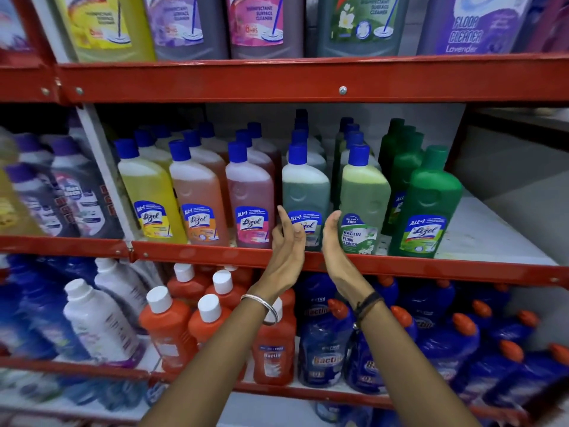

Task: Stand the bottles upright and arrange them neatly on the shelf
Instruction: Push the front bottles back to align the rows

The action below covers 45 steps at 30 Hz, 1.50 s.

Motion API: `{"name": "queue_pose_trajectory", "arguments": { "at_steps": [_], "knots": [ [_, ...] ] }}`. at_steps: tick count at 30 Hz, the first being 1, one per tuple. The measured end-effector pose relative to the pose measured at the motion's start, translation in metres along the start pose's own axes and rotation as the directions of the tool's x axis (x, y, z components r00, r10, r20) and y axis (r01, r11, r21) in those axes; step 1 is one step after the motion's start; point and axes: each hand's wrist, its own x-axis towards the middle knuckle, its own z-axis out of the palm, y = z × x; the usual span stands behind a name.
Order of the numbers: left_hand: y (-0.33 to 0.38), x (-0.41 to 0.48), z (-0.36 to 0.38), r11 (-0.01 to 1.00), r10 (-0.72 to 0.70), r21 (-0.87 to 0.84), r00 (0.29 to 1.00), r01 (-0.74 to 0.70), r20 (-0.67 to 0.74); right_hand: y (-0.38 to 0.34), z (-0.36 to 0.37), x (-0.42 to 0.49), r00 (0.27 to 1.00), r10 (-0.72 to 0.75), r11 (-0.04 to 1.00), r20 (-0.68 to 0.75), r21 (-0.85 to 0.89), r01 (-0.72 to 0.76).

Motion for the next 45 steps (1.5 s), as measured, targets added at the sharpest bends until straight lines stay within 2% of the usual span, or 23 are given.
{"name": "queue_pose_trajectory", "arguments": {
  "at_steps": [3,4,6,8,9,11,13,16,18,21,24,26,27,28,30,32,34,36,42,44,45],
  "knots": [
    [0.0,-0.007,-0.01,1.0,0.014,0.021,0.998,-0.015,0.054,-0.002,0.005,-0.007,0.997,-0.016,0.999,-0.079,0.032,0.018],
    [-0.002,-0.01,-0.012,0.999,0.038,0.02,0.999,-0.038,-0.013,0.0,0.01,-0.011,0.985,-0.062,0.998,-0.161,0.012,0.065],
    [-0.009,-0.016,-0.019,0.994,0.107,0.025,0.947,-0.104,-0.302,0.008,0.026,-0.023,0.917,-0.218,0.976,-0.335,-0.077,0.204],
    [-0.015,-0.018,-0.029,0.983,0.17,0.037,0.833,-0.178,-0.526,0.019,0.044,-0.027,0.892,-0.317,0.948,-0.323,-0.099,0.302],
    [-0.016,-0.016,-0.036,0.982,0.175,0.034,0.812,-0.188,-0.558,0.02,0.054,-0.026,0.916,-0.307,0.952,-0.258,-0.078,0.297],
    [-0.019,-0.009,-0.051,0.991,0.119,0.014,0.852,-0.13,-0.51,0.018,0.07,-0.018,0.972,-0.209,0.977,-0.11,-0.056,0.204],
    [-0.026,-0.004,-0.063,0.998,0.068,0.02,0.918,-0.066,-0.392,0.014,0.086,-0.01,0.991,-0.13,0.988,-0.028,-0.082,0.127],
    [-0.037,0.001,-0.078,0.999,0.041,0.037,0.972,-0.033,-0.233,0.013,0.103,-0.001,0.99,-0.107,0.993,-0.092,-0.069,0.101],
    [-0.043,0.003,-0.086,0.999,0.044,0.032,0.983,-0.039,-0.178,0.012,0.105,0.004,0.982,-0.107,0.994,-0.154,-0.049,0.101],
    [-0.046,0.006,-0.094,0.998,0.033,0.056,0.992,-0.026,-0.118,0.014,0.104,0.005,0.983,-0.107,0.994,-0.148,-0.037,0.103],
    [-0.049,0.001,-0.098,0.996,0.049,0.087,0.975,-0.03,-0.217,0.023,0.114,-0.001,0.929,-0.208,0.973,-0.306,-0.164,0.164],
    [-0.051,-0.004,-0.106,0.993,0.11,0.076,0.916,-0.088,-0.385,0.031,0.131,-0.008,0.824,-0.356,0.932,-0.441,-0.235,0.277],
    [-0.053,-0.007,-0.111,0.986,0.167,0.103,0.863,-0.134,-0.477,0.036,0.14,-0.011,0.788,-0.407,0.913,-0.462,-0.244,0.328],
    [-0.055,-0.008,-0.12,0.976,0.22,0.135,0.804,-0.174,-0.553,0.036,0.151,-0.012,0.78,-0.444,0.896,-0.442,-0.237,0.376],
    [-0.055,-0.006,-0.135,0.969,0.246,0.159,0.746,-0.188,-0.62,0.031,0.168,-0.006,0.85,-0.435,0.899,-0.295,-0.193,0.393],
    [-0.058,-0.001,-0.147,0.984,0.173,0.134,0.795,-0.116,-0.581,0.021,0.18,0.008,0.935,-0.331,0.935,-0.131,-0.179,0.306],
    [-0.065,0.005,-0.155,0.996,0.075,0.082,0.883,-0.042,-0.463,0.014,0.188,0.022,0.971,-0.229,0.96,-0.069,-0.184,0.213],
    [-0.073,0.009,-0.163,0.996,0.042,0.088,0.929,-0.01,-0.367,0.013,0.192,0.034,0.975,-0.198,0.96,-0.101,-0.219,0.172],
    [-0.08,0.01,-0.175,0.993,0.026,0.118,0.971,0.003,-0.238,0.016,0.194,0.035,0.962,-0.218,0.954,-0.162,-0.245,0.175],
    [-0.081,0.006,-0.182,0.988,0.052,0.156,0.968,-0.014,-0.244,0.019,0.198,0.029,0.934,-0.265,0.945,-0.241,-0.256,0.202],
    [-0.083,0.003,-0.186,0.983,0.089,0.181,0.95,-0.036,-0.298,0.019,0.202,0.022,0.892,-0.333,0.931,-0.306,-0.254,0.261]
  ]
}}
